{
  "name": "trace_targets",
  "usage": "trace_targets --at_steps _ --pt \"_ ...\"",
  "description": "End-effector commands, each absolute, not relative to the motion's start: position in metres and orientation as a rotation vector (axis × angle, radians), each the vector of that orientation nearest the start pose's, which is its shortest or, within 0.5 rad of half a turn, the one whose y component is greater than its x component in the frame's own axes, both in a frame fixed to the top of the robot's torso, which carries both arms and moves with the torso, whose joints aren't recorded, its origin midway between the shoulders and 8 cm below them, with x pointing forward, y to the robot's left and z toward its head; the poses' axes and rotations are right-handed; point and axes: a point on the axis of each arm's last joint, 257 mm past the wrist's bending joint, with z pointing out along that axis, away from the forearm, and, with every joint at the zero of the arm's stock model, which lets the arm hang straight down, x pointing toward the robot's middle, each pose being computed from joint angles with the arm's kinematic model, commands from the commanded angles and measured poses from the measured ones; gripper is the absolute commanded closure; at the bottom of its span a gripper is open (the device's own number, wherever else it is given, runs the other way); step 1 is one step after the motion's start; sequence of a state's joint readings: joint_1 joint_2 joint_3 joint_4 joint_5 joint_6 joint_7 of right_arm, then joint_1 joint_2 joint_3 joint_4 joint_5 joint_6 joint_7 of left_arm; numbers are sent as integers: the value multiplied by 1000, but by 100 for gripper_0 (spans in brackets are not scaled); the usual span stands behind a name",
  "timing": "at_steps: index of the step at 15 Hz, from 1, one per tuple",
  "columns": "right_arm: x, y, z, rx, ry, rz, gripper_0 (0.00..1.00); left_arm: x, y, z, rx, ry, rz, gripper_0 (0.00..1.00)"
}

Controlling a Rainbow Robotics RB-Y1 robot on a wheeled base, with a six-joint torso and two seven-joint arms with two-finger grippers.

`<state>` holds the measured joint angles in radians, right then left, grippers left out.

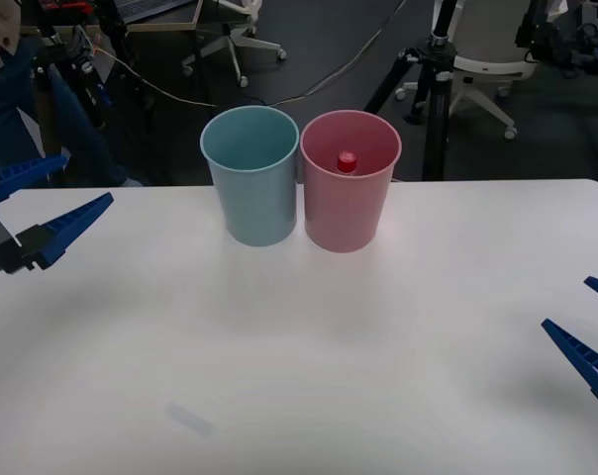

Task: Grasp the object on the table and drop it into the matching bin: aluminum can to the light blue bin, PET bottle to the pink bin.

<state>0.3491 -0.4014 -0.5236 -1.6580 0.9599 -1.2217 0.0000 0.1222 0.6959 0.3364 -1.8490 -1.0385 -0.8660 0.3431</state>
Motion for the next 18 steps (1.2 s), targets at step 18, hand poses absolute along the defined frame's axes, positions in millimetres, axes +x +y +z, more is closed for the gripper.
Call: trace_targets --at_steps 18 --pt "342 -330 -169 -465 1441 567 0 324 320 -163 455 1479 -385 0"
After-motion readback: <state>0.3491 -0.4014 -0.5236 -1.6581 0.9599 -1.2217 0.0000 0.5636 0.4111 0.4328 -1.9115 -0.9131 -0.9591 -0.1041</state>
